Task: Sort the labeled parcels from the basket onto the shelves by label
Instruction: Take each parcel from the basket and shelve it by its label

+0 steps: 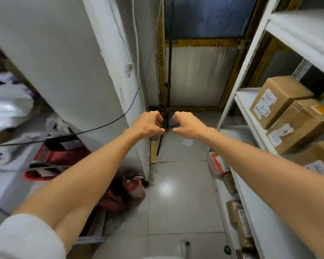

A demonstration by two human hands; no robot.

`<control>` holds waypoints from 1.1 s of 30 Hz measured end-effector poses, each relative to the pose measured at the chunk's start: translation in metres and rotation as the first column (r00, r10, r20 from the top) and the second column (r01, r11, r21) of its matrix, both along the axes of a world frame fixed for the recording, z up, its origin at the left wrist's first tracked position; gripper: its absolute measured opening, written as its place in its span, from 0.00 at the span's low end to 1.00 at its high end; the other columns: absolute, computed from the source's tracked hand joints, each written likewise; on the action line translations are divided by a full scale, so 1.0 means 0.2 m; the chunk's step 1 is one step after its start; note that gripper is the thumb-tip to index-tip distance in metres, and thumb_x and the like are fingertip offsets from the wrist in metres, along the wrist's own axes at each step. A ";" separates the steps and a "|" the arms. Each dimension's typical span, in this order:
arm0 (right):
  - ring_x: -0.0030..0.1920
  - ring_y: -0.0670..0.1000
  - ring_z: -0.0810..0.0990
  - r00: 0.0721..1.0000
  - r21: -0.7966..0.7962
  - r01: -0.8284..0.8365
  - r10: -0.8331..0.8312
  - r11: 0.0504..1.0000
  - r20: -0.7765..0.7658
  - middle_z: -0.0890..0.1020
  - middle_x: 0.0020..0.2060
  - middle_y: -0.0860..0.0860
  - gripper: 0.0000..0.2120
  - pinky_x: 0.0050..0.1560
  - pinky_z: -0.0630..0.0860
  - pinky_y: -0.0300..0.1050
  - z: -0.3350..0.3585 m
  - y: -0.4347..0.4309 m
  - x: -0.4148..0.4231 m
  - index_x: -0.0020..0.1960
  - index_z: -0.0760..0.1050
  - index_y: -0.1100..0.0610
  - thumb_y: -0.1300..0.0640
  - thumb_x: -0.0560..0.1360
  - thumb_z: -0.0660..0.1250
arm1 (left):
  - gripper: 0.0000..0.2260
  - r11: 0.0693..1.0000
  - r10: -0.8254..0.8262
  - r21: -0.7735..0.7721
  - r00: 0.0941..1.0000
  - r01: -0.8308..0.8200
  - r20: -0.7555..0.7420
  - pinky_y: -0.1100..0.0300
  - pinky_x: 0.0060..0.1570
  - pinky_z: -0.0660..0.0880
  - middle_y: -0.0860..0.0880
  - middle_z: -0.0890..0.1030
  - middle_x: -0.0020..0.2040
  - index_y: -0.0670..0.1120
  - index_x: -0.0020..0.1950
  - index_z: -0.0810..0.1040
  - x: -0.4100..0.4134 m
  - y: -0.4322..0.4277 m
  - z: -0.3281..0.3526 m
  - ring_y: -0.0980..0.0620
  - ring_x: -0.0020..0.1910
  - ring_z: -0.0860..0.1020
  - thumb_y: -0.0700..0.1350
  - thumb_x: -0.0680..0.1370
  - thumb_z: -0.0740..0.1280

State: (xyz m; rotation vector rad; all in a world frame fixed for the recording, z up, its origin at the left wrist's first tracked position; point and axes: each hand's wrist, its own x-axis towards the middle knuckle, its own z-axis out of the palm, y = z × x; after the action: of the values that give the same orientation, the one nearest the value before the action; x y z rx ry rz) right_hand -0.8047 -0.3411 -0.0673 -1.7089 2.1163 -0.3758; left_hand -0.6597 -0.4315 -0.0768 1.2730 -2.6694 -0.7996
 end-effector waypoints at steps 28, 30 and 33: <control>0.55 0.62 0.75 0.243 0.188 -0.954 0.970 0.234 0.028 0.74 0.57 0.61 0.19 0.54 0.74 0.57 -0.10 0.90 2.97 0.60 0.69 0.64 0.55 0.75 0.68 | 0.23 0.262 0.943 0.034 0.263 -0.965 0.205 0.52 0.48 0.76 0.45 0.79 0.56 0.45 0.58 0.76 2.91 1.96 -0.16 0.46 0.51 0.77 0.54 0.69 0.75; 0.52 0.59 0.76 0.212 0.223 -0.954 0.977 0.201 0.026 0.75 0.56 0.60 0.18 0.50 0.75 0.53 -0.13 0.90 3.08 0.60 0.69 0.62 0.55 0.75 0.67 | 0.24 0.210 0.951 0.052 0.216 -0.976 0.220 0.51 0.52 0.76 0.46 0.78 0.58 0.45 0.61 0.75 3.00 2.00 -0.19 0.45 0.54 0.77 0.54 0.69 0.74; 0.54 0.59 0.77 0.161 0.254 -0.956 0.987 0.150 0.021 0.75 0.57 0.60 0.20 0.52 0.76 0.55 -0.17 0.81 3.24 0.63 0.68 0.62 0.55 0.75 0.67 | 0.23 0.155 0.961 0.070 0.167 -0.985 0.222 0.51 0.52 0.77 0.46 0.79 0.56 0.44 0.59 0.75 3.15 1.97 -0.23 0.46 0.52 0.77 0.53 0.70 0.74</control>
State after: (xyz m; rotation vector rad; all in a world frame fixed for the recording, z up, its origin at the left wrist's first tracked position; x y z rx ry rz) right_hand -0.1569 -0.1790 -0.1014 -2.5604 0.5643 0.4094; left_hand -0.0306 -0.0381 -0.1218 2.6404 -1.0907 -0.6879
